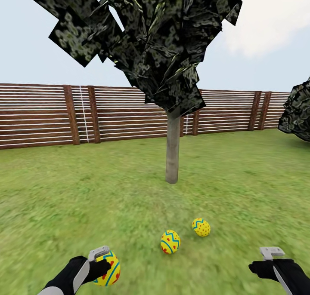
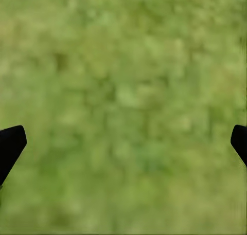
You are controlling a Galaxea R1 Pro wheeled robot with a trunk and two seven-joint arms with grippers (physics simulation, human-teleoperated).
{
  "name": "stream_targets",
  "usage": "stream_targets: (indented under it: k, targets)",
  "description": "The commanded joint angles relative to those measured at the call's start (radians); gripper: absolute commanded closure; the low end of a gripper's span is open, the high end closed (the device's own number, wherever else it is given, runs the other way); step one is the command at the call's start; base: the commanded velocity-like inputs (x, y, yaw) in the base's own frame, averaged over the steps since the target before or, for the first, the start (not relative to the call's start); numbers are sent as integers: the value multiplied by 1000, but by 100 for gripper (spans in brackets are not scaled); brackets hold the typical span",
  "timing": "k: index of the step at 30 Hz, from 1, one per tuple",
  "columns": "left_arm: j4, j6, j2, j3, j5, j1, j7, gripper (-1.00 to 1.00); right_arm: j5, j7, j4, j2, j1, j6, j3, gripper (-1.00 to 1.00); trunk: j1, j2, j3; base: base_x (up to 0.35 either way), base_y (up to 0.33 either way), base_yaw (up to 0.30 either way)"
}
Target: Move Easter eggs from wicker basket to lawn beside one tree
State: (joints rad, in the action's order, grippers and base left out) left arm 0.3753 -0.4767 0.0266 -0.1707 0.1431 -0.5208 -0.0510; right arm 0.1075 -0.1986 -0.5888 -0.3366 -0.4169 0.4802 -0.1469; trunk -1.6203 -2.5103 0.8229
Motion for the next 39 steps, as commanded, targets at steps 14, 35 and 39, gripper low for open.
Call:
stream_targets:
  k: [14,35,39]
  targets:
    - [-1,-5,-2,-6,4,0,-4,100,12,-8,0,3,0,5,-1,-100,0,0,1,337,0,0]
    - [1,-13,-3,-7,6,0,-1,100,14,-8,0,21,0,3,-2,-100,-3,-2,21,178,0,0]
    - [0,-14,-2,-7,4,0,2,100,14,-8,0,20,0,3,-2,-100,-4,-3,36,0,0,0]
